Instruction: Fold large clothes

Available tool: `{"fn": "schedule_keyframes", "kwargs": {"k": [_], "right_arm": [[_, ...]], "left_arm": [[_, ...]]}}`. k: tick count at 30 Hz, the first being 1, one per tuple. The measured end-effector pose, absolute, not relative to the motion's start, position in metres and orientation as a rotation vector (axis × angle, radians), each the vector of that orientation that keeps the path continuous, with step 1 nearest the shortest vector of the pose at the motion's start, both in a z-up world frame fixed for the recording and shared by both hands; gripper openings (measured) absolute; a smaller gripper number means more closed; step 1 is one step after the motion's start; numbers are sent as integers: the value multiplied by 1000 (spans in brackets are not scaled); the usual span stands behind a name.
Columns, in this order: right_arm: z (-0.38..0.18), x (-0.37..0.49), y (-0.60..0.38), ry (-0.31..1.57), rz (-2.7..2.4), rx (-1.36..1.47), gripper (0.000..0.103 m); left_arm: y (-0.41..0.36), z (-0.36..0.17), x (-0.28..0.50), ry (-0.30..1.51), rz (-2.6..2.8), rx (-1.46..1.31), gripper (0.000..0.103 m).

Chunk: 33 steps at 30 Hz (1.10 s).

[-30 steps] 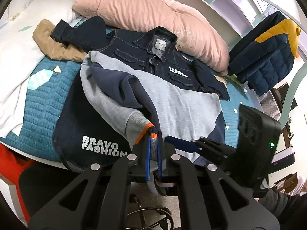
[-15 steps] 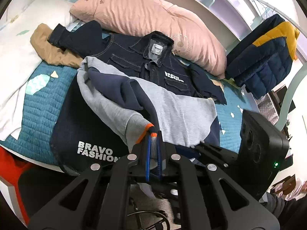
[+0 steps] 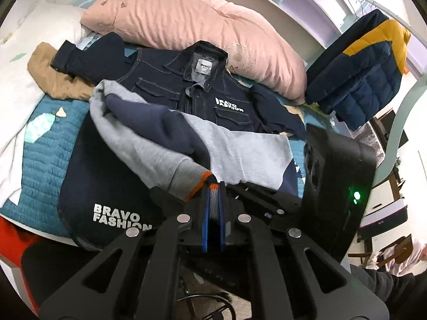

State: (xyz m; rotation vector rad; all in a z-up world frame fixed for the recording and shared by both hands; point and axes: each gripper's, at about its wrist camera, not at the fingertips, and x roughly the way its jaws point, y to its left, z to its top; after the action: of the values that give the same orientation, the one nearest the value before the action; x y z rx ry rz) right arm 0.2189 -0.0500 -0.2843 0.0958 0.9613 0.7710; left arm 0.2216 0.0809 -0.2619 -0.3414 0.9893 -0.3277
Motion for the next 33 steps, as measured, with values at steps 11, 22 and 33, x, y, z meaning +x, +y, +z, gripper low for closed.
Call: {"fn": "schedule_keyframes", "kwargs": {"k": [11, 22, 33], "right_arm": [[-276, 222, -156, 880, 547, 390, 11], [-291, 178, -297, 871, 229, 597, 11], [-331, 162, -344, 1008, 59, 702, 31]], "left_arm": [[35, -228, 223, 864, -450, -382, 38], [-30, -273, 279, 986, -447, -305, 56], [-98, -363, 336, 1214, -416, -149, 71]]}}
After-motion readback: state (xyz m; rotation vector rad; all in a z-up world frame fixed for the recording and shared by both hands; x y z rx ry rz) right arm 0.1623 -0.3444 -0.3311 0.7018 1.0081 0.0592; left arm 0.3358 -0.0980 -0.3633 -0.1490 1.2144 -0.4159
